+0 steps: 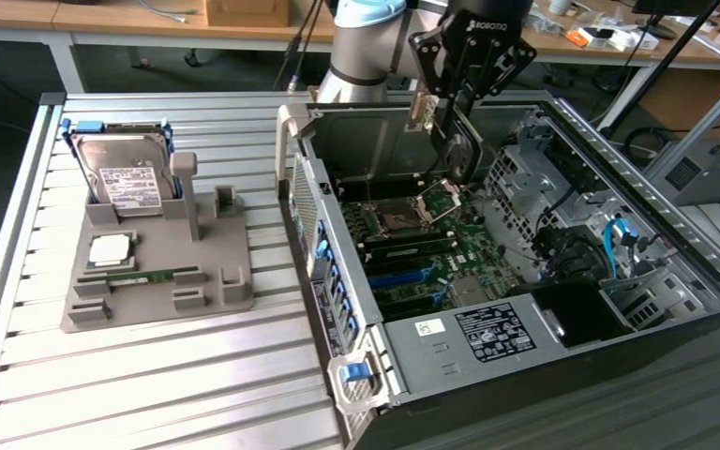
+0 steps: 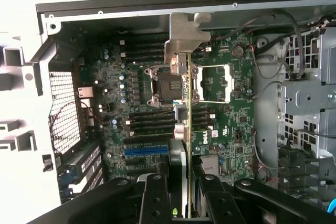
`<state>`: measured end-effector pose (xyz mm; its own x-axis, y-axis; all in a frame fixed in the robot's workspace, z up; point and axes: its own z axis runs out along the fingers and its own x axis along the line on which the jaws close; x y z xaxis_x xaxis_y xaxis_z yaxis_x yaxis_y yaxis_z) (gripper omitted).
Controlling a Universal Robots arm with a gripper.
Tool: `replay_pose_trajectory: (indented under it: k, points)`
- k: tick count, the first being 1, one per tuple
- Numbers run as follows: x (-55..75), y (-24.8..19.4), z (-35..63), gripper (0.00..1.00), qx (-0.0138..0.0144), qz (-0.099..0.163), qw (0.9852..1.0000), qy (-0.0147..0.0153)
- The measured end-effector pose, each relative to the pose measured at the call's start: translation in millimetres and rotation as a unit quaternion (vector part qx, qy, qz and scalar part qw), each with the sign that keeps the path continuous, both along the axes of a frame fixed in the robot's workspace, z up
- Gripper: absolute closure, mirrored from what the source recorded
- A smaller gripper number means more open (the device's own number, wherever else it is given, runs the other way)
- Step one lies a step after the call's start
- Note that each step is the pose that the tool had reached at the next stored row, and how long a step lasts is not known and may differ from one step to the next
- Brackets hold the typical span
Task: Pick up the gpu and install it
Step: 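Pick up the gpu and move the gpu toward the slot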
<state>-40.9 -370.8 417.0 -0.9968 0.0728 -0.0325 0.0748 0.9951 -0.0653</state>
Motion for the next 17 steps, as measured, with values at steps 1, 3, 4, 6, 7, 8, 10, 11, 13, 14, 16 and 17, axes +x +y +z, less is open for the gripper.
replay_pose_trajectory:
  k: [1, 3, 4, 6, 7, 8, 10, 11, 13, 14, 16, 17]
  points:
    - [0.0, 0.0, -0.3, 0.73, 0.0000, 0.000, 1.0000, 0.0000]
    - [0.0, 0.0, -0.7, 0.73, 0.0000, 0.000, 1.0000, 0.0000]
    - [0.0, 0.0, -0.9, 0.73, 0.0000, 0.000, 1.0000, 0.0000]
    - [0.1, 0.0, -1.2, 0.73, 0.0000, 0.000, 1.0000, 0.0000]
    - [0.1, 0.0, -1.5, 0.73, -0.0003, 0.000, 1.0000, 0.0000]
    - [0.1, 0.0, -1.5, 0.73, -0.0004, 0.000, 1.0000, 0.0000]
    - [0.1, 0.0, -1.8, 0.73, -0.0006, 0.000, 1.0000, -0.0001]
    - [0.2, 0.0, -1.8, 0.73, -0.0007, 0.000, 1.0000, 0.0000]
    - [0.4, 0.0, -2.0, 0.73, -0.0013, 0.000, 1.0000, 0.0000]
    - [0.7, 0.0, -2.3, 0.73, -0.0016, 0.000, 1.0000, 0.0000]
    - [0.8, 0.0, -3.0, 0.73, -0.0018, 0.000, 1.0000, 0.0000]
    - [0.7, 0.0, -3.1, 0.73, -0.0018, 0.000, 1.0000, 0.0000]
